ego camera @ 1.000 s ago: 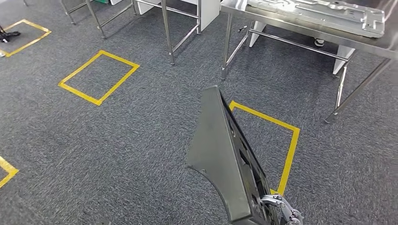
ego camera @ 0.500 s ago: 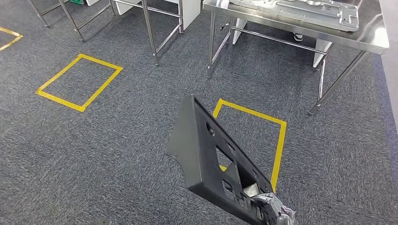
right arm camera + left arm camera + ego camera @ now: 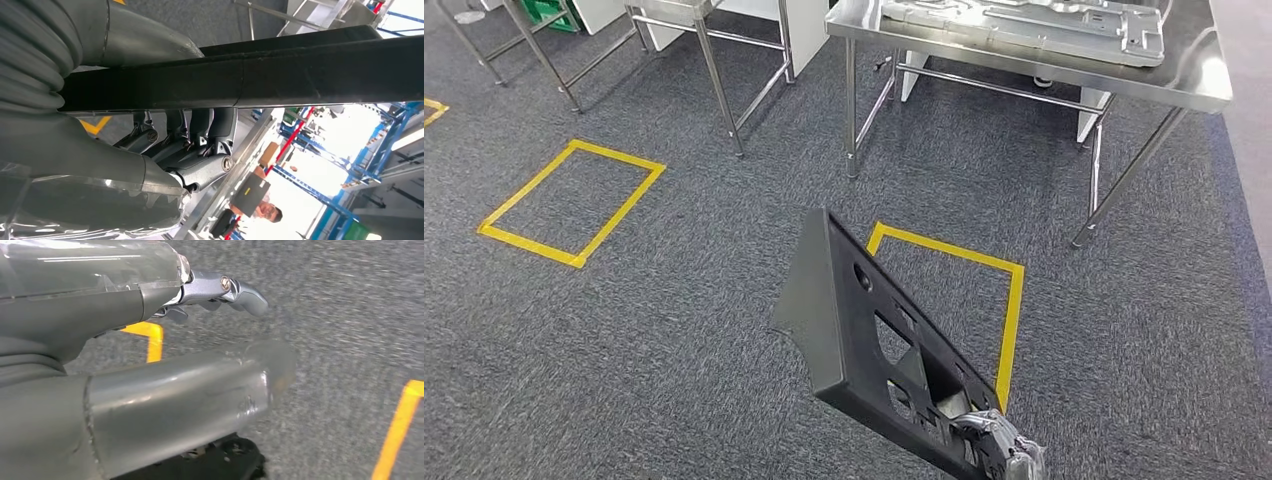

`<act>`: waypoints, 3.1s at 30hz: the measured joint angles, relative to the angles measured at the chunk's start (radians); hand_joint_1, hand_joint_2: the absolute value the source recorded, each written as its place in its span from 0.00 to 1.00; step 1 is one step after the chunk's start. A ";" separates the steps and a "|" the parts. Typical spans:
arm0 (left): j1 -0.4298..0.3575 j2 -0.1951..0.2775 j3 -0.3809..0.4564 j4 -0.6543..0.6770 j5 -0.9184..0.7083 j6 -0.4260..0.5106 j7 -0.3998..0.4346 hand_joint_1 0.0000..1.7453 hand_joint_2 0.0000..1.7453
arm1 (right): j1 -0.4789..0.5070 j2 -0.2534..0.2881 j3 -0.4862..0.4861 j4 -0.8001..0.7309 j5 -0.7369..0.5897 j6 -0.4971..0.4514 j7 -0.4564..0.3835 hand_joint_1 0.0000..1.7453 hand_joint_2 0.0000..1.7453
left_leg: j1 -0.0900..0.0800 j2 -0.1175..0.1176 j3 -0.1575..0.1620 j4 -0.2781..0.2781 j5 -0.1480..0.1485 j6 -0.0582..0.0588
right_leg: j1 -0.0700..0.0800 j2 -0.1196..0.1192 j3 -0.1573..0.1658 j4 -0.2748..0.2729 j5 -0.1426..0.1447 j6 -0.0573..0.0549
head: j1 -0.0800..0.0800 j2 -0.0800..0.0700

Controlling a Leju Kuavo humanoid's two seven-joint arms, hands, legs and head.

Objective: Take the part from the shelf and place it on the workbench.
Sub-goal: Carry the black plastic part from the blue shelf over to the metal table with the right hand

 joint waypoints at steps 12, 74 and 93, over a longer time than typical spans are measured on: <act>-0.002 -0.001 0.002 0.000 -0.003 0.000 0.001 0.00 0.00 | 0.000 -0.006 0.003 0.003 -0.056 0.024 -0.013 1.00 1.00 | -0.001 0.005 0.143 -0.134 -0.059 0.041 | -0.013 -0.007 -0.211 0.274 -0.080 0.059 | 0.006 0.000; -0.054 0.033 -0.004 0.006 -0.166 -0.038 0.081 0.00 0.00 | -0.774 -0.007 -0.225 0.403 0.031 0.201 0.356 1.00 1.00 | -0.008 -0.022 0.094 -0.125 -0.022 0.052 | -0.018 -0.008 -0.254 0.253 -0.013 0.062 | 0.006 0.000; -0.069 0.042 -0.009 0.007 -0.179 -0.039 0.099 0.00 0.00 | -0.925 0.013 -0.102 0.554 0.119 0.267 0.449 1.00 1.00 | -0.005 -0.011 -0.014 -0.061 0.007 0.009 | -0.008 -0.008 -0.068 0.018 0.044 0.016 | -0.010 0.000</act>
